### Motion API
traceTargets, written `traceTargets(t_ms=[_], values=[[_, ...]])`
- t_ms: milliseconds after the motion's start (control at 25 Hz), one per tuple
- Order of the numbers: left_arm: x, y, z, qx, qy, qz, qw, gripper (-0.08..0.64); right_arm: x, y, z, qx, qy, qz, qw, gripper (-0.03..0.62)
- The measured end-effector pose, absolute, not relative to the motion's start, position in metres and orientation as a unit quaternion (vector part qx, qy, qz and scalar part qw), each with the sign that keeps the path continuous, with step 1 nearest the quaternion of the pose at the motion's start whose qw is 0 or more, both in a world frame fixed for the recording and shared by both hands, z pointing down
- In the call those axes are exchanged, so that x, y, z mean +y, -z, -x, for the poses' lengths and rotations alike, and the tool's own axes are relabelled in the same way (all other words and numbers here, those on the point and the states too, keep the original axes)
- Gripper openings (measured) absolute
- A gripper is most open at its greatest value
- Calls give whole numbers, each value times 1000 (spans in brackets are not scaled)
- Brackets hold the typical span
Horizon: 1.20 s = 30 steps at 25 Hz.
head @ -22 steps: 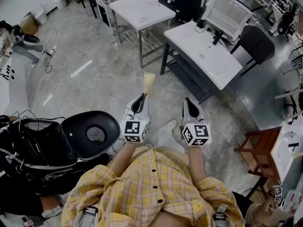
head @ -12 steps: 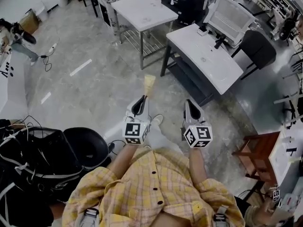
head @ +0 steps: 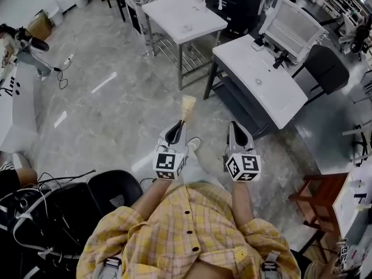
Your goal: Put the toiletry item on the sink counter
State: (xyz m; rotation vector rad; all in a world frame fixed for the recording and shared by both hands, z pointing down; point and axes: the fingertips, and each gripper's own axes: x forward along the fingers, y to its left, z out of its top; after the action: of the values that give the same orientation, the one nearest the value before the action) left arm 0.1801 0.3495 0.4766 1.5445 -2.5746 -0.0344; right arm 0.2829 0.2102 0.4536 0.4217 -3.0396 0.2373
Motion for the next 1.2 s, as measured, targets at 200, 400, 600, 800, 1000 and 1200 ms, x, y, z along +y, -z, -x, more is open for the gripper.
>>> traceTargets(t_ms=[200,400,600,800,1000,1200], values=[[321,-483,-133,-850,7,-519,85,25,180,-458,-231,-985,-86,-141,42,-3],[280,-483,-82,-840,-8,-535,89,25,140,-461,-177,-982,-98,-153,43,-3],[229,-484,-24,-829,-16,-550,96,25,96,-461,-120,-981,-100,-160,49,-3],[169,-482,25,-816,-20,-569,96,25,46,-461,-70,-979,-104,-170,51,-2],[124,-491,61,-807,-22,-582,97,25,5,-466,-36,-977,-105,-181,48,-2],[90,-494,75,-796,-30,-597,98,25,-23,-468,-21,-975,-110,-189,47,-2]])
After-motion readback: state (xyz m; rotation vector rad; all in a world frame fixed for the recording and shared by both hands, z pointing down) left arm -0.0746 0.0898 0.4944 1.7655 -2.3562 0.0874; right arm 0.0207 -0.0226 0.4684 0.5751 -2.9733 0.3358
